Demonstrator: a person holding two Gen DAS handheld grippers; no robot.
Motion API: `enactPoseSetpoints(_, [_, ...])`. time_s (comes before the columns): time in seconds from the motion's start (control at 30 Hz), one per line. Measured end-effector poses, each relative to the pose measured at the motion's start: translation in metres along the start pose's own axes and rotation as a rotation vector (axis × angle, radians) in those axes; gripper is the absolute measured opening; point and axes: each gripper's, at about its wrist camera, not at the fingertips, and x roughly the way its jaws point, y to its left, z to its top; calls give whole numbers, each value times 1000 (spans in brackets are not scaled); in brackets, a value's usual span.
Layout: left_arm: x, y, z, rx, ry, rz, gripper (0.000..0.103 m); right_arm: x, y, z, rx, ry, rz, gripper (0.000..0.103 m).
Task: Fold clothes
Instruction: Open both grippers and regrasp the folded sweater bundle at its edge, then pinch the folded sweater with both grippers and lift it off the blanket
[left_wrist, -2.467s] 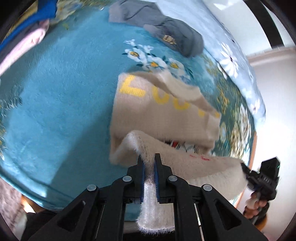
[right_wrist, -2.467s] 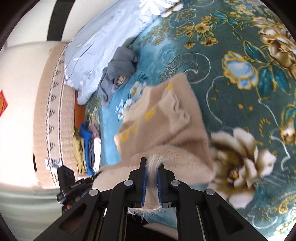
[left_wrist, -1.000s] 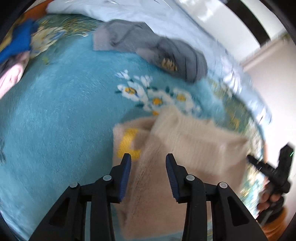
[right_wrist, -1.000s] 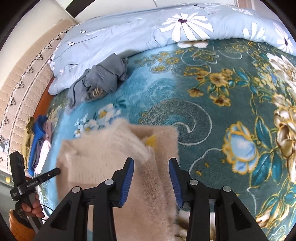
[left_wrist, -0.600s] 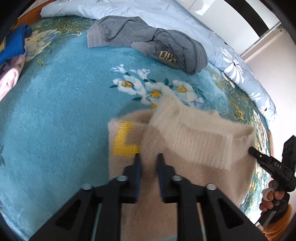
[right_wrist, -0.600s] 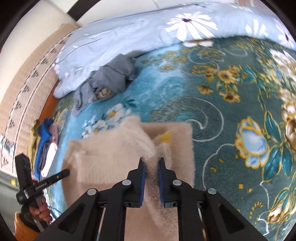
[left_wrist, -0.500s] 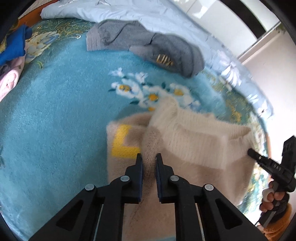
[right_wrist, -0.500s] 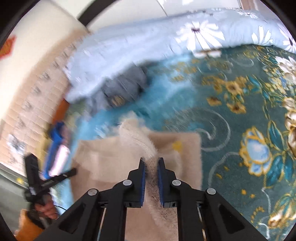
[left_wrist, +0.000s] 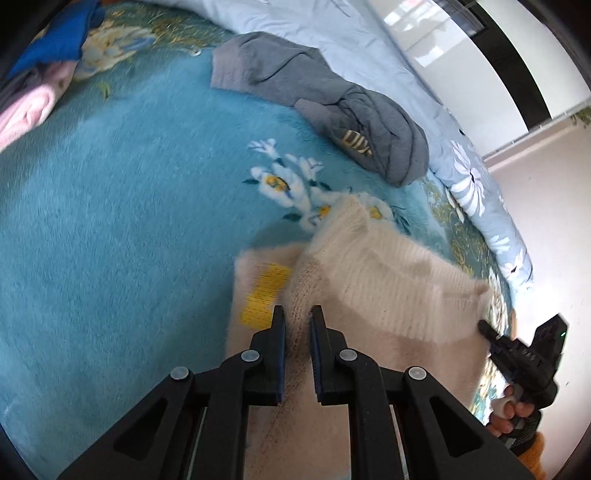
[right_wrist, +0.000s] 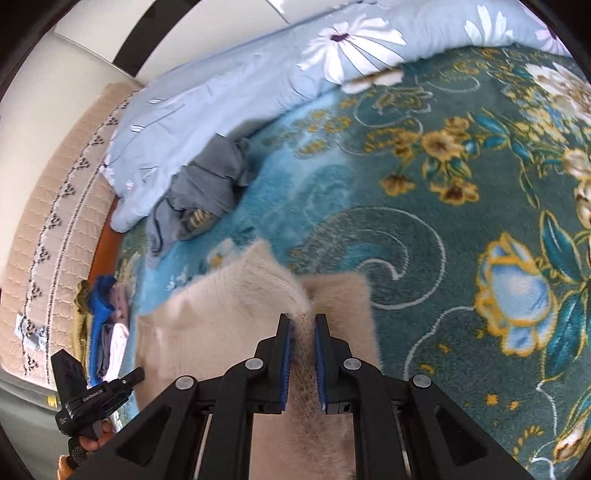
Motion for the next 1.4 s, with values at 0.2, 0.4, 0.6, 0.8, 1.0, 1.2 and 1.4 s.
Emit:
enactPoseSetpoints(0.2, [8, -2, -3, 20, 22, 40, 13, 9, -6, -3, 18, 21, -39, 12])
enactPoseSetpoints(0.4, [6, -3, -2, 17, 23, 35, 13, 5, 2, 0, -4, 44, -69, 15])
enactPoseSetpoints(0.6, [-26, -22, 3, 53, -65, -49, 13, -37, 9, 0, -17, -50, -21, 16])
enactPoseSetpoints(0.8, [-39, -7, 5, -38, -108, -39, 41, -50, -19, -14, 49, -62, 13, 61])
enactPoseSetpoints(1.0, [-24, 17, 3, -159, -60, -14, 49, -32, -37, -35, 88, -2, 69, 67])
enactPoseSetpoints(1.2, [5, 21, -6, -149, 57, -62, 56, -11, -52, -43, 129, 51, 144, 73])
enactPoseSetpoints(1.4, [21, 34, -12, -197, 109, -64, 67, 7, -61, -46, 165, 91, 214, 78])
